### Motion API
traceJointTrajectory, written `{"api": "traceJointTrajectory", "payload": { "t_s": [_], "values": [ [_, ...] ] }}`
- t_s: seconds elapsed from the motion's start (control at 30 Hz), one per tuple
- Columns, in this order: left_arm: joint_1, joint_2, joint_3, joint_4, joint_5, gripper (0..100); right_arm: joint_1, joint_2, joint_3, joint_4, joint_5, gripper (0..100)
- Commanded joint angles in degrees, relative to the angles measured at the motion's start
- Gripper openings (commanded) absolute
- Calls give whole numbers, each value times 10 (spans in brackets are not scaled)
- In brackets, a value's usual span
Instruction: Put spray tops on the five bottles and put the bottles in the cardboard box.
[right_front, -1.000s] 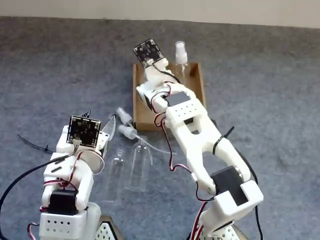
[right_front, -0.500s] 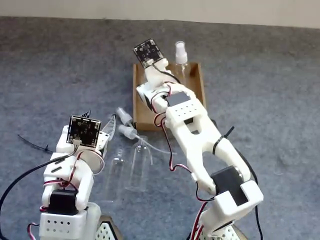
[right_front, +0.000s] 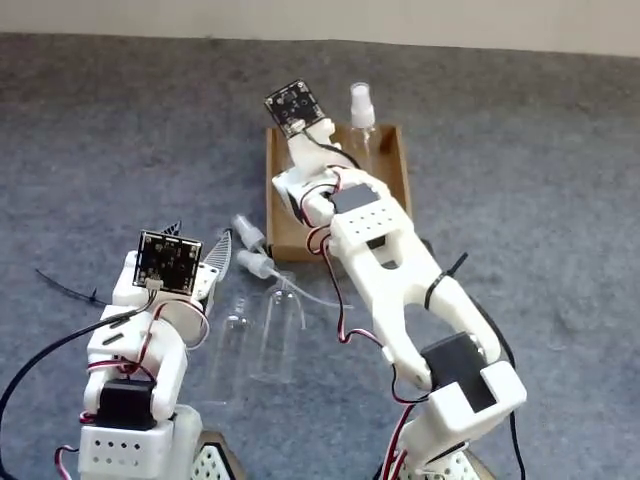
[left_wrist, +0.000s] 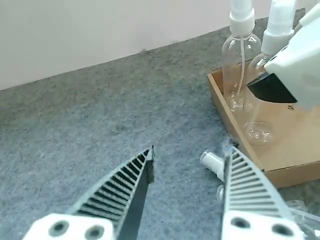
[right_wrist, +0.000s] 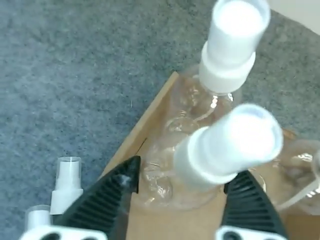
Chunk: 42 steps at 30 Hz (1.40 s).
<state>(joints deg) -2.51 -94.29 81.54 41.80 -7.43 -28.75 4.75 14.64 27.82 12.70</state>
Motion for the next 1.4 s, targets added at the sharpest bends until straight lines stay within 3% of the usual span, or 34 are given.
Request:
{"api": "traceJointTrajectory", "payload": {
  "t_s": [0.0,0.27,0.73,1.17,1.37],
  "values": [
    [-9,1,-3,-18,5,203,-6,-11,-38,0,6,202],
    [-9,1,-3,-18,5,203,-5,-11,-78,4,6,202],
    [-9,1,-3,-18,5,203,-4,-11,-207,149,7,202],
    [-9,1,-3,-18,5,203,-7,-12,-442,483,6,202],
    [-7,1,-3,-18,5,203,-32,-12,-475,616,5,200]
  ]
}}
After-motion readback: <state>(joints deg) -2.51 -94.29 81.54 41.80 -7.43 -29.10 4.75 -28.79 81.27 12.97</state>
